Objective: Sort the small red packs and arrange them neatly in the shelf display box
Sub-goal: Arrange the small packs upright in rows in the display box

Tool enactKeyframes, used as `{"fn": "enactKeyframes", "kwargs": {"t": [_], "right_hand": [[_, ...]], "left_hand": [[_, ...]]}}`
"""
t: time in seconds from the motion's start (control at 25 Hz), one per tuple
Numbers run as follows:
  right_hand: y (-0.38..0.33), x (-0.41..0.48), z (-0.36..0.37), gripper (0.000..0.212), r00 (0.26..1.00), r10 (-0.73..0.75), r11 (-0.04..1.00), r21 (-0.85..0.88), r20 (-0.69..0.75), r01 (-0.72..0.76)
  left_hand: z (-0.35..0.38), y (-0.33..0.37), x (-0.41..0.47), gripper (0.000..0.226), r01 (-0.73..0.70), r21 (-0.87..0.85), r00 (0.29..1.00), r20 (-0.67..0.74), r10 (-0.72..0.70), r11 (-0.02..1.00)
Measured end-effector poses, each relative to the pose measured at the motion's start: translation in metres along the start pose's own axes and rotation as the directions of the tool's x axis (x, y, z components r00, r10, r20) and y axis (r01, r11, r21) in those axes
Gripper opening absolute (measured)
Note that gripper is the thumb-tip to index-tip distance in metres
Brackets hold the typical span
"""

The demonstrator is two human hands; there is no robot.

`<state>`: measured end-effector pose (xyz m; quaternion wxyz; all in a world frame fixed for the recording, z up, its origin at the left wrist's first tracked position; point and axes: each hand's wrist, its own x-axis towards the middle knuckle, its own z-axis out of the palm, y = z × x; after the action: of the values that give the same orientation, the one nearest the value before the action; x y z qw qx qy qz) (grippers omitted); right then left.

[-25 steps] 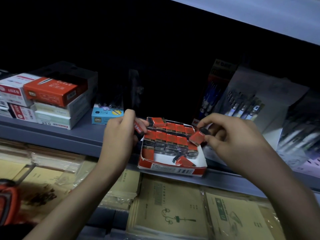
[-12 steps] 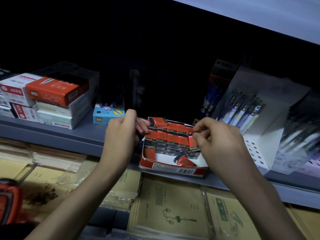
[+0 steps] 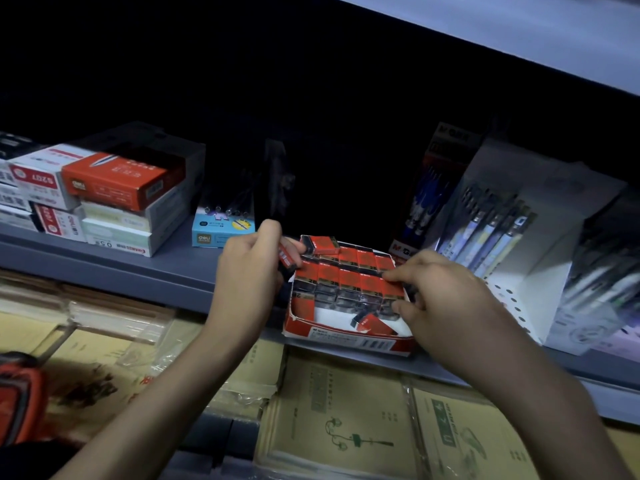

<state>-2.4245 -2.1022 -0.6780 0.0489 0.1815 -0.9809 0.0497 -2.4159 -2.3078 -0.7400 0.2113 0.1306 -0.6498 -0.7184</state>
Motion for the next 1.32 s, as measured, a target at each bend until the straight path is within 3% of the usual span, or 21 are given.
{"fn": "enactKeyframes", "kwargs": {"t": [0.32, 0.52, 0.68, 0.76, 0.96, 1.12, 1.32], "right_hand": [[-0.008, 0.007, -0.015, 0.039, 0.999, -0.010, 1.000, 0.021, -0.042, 0.011], [-0.039, 0.034, -0.013, 0.030, 0.984, -0.066, 0.976, 0.196, -0.164, 0.098], [-0.054, 0.061, 0.015, 0.042, 0.995, -0.052, 0.969, 0.237, -0.081, 0.070], [-0.053, 0.068, 0.020, 0.037, 0.999, -0.024, 0.973, 0.229, -0.031, 0.031], [-0.042, 0.065, 0.011, 0.023, 0.993, -0.016, 0.963, 0.264, -0.118, 0.047], [-0.034, 0.048, -0.012, 0.017, 0.997, -0.028, 0.800, 0.597, -0.074, 0.067], [-0.032, 0.027, -0.013, 0.016, 0.993, -0.108, 0.627, 0.778, 0.038, 0.039]], "left_hand": [[0.002, 0.003, -0.002, 0.045, 0.002, -0.009, 1.000, 0.000, -0.002, 1.000], [0.000, 0.003, -0.002, 0.047, 0.015, 0.002, 1.000, 0.006, -0.015, 1.000], [-0.001, 0.006, 0.001, 0.051, 0.054, -0.040, 0.999, 0.010, -0.053, 0.998], [-0.001, 0.006, 0.000, 0.054, 0.048, -0.060, 0.999, 0.009, -0.048, 0.997], [-0.002, 0.004, -0.001, 0.059, 0.071, -0.044, 0.997, 0.018, -0.070, 0.997], [-0.003, 0.007, 0.000, 0.054, 0.063, -0.049, 0.998, 0.020, -0.062, 0.997], [-0.003, 0.005, 0.002, 0.049, 0.084, -0.067, 0.996, 0.033, -0.082, 0.994]]}}
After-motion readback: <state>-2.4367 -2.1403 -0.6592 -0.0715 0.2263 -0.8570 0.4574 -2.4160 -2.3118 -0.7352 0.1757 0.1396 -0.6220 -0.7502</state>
